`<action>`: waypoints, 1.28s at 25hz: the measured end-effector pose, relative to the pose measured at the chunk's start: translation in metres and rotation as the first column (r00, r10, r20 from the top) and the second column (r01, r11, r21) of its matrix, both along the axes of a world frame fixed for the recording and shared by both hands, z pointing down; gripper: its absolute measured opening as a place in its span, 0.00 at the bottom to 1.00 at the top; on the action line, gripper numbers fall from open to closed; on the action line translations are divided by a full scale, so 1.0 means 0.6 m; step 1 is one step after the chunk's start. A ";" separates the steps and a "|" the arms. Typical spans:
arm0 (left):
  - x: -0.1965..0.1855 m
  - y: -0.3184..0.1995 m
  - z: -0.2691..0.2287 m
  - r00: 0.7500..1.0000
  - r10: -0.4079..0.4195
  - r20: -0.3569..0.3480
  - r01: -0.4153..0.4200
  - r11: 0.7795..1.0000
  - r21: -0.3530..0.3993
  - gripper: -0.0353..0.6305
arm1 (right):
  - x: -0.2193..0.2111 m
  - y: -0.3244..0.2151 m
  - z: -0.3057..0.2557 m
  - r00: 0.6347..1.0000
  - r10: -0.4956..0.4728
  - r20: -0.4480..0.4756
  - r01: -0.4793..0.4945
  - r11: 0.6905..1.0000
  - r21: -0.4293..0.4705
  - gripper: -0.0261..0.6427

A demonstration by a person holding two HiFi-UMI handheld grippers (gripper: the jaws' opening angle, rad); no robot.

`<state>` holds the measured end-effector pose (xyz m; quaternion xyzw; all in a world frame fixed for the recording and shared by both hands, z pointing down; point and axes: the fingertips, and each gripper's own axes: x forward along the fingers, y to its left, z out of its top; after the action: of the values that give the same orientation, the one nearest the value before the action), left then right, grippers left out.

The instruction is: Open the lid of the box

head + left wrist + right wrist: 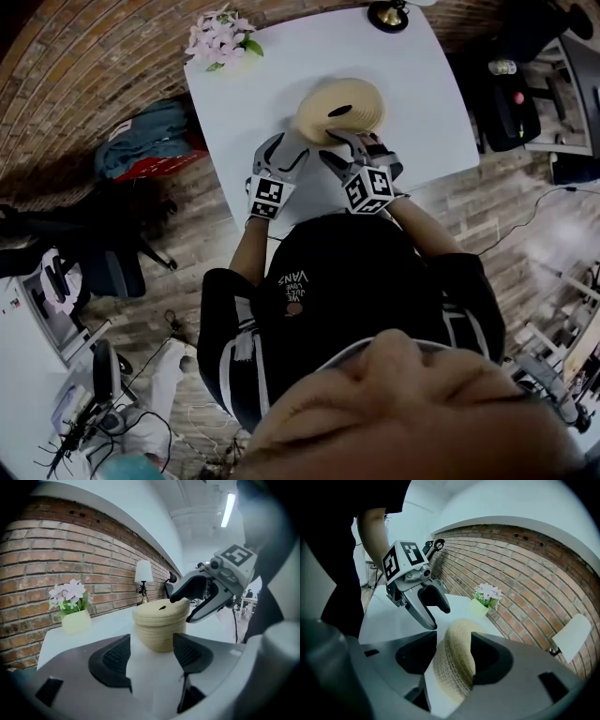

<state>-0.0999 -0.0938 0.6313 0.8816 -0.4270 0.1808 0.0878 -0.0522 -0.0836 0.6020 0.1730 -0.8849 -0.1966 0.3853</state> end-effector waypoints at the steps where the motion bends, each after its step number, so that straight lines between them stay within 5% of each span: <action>1: 0.003 -0.002 0.008 1.000 0.013 0.018 -0.013 1.000 -0.004 0.47 | 0.001 -0.001 0.002 1.000 -0.003 -0.007 0.003 1.000 0.004 0.34; 21: 0.070 -0.045 0.063 0.991 0.126 0.032 -0.126 0.992 -0.027 0.56 | 0.011 -0.012 0.014 0.997 -0.031 -0.073 0.037 0.996 0.079 0.34; 32: 0.069 -0.052 0.054 0.989 0.145 -0.002 -0.145 0.989 -0.040 0.56 | 0.015 -0.013 0.004 0.990 -0.059 -0.129 0.071 0.994 0.087 0.22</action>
<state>-0.0585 -0.1251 0.6634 0.9083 -0.3581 0.1958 0.0920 -0.0435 -0.0912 0.6043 0.1488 -0.8539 -0.2601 0.4256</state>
